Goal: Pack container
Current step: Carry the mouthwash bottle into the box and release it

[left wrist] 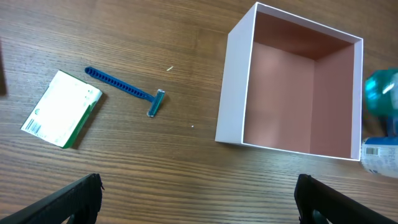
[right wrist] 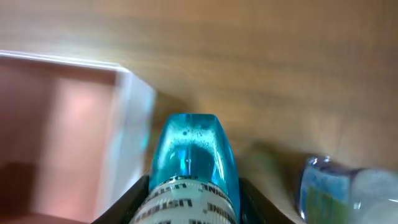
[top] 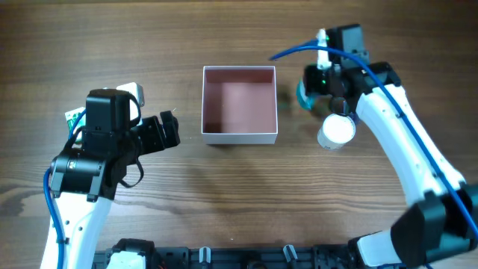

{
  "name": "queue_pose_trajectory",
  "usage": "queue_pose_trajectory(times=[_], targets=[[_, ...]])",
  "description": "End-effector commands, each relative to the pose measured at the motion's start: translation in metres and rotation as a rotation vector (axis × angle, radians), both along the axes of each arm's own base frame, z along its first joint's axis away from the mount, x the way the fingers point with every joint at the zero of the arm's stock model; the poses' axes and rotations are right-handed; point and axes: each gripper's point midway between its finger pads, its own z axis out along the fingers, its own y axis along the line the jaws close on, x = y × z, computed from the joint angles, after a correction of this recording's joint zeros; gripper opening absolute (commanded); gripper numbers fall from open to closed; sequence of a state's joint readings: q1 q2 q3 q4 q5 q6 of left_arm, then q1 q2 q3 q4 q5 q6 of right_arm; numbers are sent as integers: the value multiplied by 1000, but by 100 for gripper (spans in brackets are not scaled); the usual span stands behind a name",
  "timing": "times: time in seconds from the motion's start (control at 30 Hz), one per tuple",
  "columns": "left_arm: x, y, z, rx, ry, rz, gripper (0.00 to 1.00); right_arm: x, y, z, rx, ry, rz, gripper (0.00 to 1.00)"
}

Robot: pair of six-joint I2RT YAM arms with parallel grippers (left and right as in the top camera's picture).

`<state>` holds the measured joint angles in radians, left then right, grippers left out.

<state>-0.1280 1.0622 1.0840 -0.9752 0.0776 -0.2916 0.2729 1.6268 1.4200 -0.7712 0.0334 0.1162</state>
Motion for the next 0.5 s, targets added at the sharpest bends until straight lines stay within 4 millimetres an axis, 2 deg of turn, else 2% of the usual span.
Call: queue_pose_trajectory(times=[0.0, 0.03, 0.1, 0.2, 0.3, 0.47], targets=[[3, -3, 8, -23, -20, -3, 100, 1, 38, 119, 37, -293, -42, 4], [3, -3, 8, -23, -20, -4, 100, -2, 52, 132, 67, -326, -63, 4], [3, -3, 8, -23, -20, -4, 100, -7, 74, 142, 118, -353, -63, 4], [3, -3, 8, -23, -20, -4, 100, -10, 99, 140, 214, -343, -95, 4], [3, -3, 8, -23, -20, -4, 100, -8, 120, 119, 282, -276, -137, 4], [3, -3, 8, -23, -20, -4, 100, -1, 149, 64, 277, -141, -124, 4]])
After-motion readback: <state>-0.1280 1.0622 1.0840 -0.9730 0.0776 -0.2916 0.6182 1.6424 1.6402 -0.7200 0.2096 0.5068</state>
